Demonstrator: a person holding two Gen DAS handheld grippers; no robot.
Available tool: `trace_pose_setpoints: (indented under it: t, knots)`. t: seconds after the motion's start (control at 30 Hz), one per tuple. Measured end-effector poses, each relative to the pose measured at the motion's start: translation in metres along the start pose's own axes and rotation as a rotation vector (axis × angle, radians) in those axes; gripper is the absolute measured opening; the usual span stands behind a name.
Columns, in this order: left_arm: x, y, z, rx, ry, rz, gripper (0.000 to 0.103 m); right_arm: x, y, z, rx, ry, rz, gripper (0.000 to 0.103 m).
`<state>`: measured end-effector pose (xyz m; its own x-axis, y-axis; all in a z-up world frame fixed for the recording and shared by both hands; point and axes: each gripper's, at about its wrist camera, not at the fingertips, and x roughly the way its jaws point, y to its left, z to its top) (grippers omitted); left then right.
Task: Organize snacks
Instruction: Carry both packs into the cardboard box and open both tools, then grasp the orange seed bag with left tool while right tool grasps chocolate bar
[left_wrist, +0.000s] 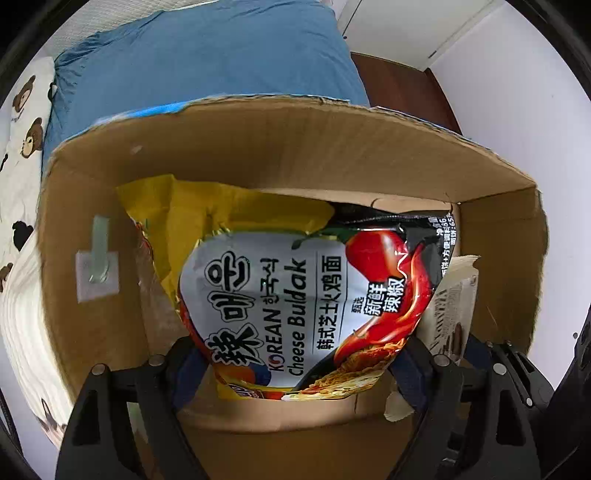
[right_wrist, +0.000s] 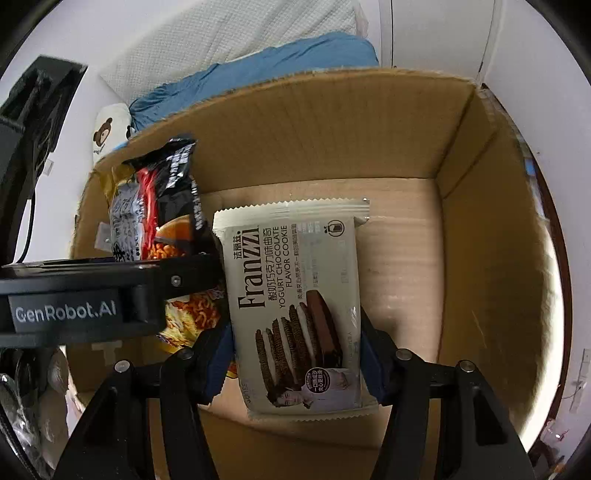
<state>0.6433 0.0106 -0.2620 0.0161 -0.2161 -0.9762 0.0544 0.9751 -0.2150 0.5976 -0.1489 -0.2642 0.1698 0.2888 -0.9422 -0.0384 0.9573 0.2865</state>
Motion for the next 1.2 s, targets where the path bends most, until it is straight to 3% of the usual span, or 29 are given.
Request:
trace_pose_setpoints:
  t: [0.27, 0.3, 0.37, 0.4, 0.5, 0.7, 1.1, 1.13, 1.2]
  knots:
    - [-0.012, -0.009, -0.003, -0.023, 0.03, -0.012, 0.085, 0.008, 0.004, 0.005, -0.008, 0.023, 0.001, 0.066]
    - [-0.011, -0.009, -0.002, -0.031, 0.025, -0.006, 0.085, 0.009, 0.003, 0.008, -0.009, 0.026, -0.008, 0.07]
    - [-0.013, -0.006, -0.003, -0.043, 0.014, 0.0, 0.089, 0.011, 0.002, 0.01, -0.007, 0.031, -0.012, 0.098]
    - [-0.012, -0.002, -0.002, -0.042, 0.011, -0.006, 0.093, 0.014, -0.002, 0.012, 0.001, 0.039, -0.004, 0.1]
    - [-0.017, 0.002, -0.005, -0.041, -0.006, -0.013, 0.1, 0.018, -0.008, 0.014, 0.011, 0.052, -0.004, 0.1]
    - [-0.04, 0.0, -0.02, -0.015, -0.054, -0.006, 0.101, 0.013, -0.015, 0.005, 0.019, 0.051, -0.021, 0.1]
    - [-0.129, 0.008, -0.101, -0.016, -0.304, 0.007, 0.101, -0.085, 0.008, -0.044, -0.01, -0.068, 0.003, 0.101]
    - [-0.134, 0.001, -0.097, -0.023, -0.315, 0.008, 0.101, -0.092, 0.013, -0.045, -0.01, -0.078, 0.004, 0.101]
    - [-0.151, 0.004, -0.12, -0.03, -0.348, 0.01, 0.101, -0.11, 0.021, -0.055, -0.011, -0.104, 0.014, 0.101]
